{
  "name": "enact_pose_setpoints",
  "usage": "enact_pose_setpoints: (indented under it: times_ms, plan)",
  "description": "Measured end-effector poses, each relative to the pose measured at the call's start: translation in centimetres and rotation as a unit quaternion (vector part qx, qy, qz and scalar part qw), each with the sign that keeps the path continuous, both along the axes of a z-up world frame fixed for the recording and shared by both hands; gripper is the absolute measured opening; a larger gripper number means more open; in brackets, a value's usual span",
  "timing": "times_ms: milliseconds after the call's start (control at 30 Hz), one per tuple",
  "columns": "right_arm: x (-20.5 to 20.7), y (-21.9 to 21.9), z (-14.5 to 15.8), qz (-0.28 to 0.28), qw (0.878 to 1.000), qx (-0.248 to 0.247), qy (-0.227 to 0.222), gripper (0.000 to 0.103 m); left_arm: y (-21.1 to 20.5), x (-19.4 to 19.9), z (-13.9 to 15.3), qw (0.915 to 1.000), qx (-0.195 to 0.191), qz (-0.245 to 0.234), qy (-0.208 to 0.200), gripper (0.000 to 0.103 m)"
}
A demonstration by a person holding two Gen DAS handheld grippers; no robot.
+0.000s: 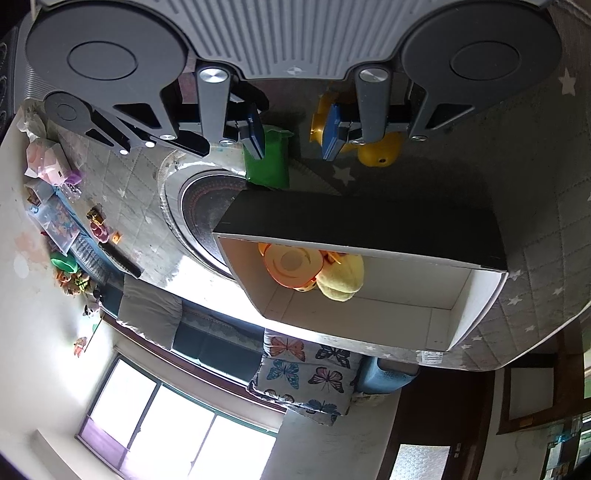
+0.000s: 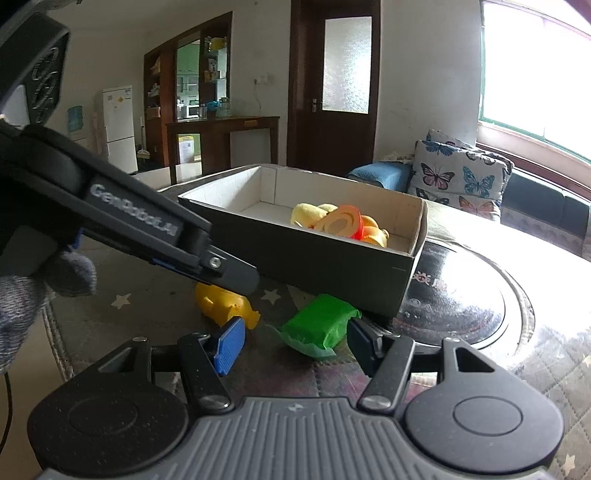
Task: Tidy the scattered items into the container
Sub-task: 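Move the left gripper out of the box to the green block, then close the left gripper on the green block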
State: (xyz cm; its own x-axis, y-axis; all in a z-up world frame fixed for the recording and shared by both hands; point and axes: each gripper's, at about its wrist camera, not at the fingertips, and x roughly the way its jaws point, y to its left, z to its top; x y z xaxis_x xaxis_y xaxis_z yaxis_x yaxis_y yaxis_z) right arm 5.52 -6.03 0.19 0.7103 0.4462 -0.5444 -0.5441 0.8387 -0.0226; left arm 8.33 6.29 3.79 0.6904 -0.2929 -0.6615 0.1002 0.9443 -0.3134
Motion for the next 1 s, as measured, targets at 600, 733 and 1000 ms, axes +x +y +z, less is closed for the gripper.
enact_pose_setpoints:
  times_ms: [600, 733, 1000]
  plan:
    - [2.9, 1.0, -2.1, -0.027, 0.999, -0.012, 0.033, 0.062, 0.2, 2.4, -0.4, 0.9998, -0.016, -0.001, 0.008, 0.037]
    - [3.2, 0.6, -2.2, -0.031, 0.999, -0.02, 0.035, 0.062, -0.2, 3.1, -0.5, 0.9997, -0.017, -0.007, 0.013, 0.037]
    - [3.1, -0.9, -1.1, -0.038, 0.998, -0.044, 0.027, 0.062, -1.1, 4.4, -0.9, 0.9991, -0.027, -0.02, 0.025, 0.037]
